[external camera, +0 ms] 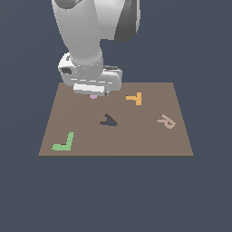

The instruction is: Insert a designated object into the corresponding slot on a board.

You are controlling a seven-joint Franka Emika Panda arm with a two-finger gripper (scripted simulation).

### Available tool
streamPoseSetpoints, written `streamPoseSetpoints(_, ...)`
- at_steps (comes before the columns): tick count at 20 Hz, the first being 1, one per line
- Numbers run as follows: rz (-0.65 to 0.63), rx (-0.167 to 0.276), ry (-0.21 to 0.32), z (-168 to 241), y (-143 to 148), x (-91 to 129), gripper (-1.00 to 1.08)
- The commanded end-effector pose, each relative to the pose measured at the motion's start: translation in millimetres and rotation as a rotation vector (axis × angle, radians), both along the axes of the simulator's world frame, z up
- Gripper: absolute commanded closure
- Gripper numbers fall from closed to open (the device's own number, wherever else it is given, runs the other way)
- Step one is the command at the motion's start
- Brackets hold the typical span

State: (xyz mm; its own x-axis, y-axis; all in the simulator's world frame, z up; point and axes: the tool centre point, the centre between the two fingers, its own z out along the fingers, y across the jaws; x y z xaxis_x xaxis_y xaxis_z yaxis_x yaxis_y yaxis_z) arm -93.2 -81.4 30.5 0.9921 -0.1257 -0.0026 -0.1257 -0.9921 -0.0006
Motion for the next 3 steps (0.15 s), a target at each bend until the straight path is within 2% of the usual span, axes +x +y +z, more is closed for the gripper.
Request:
streamPoseSetpoints(1,0.0,0.0,0.0,0.0,0.0,0.1,-0.92)
streamPoseSetpoints(3,0.0,0.0,0.0,0.0,0.0,0.1,-0.92)
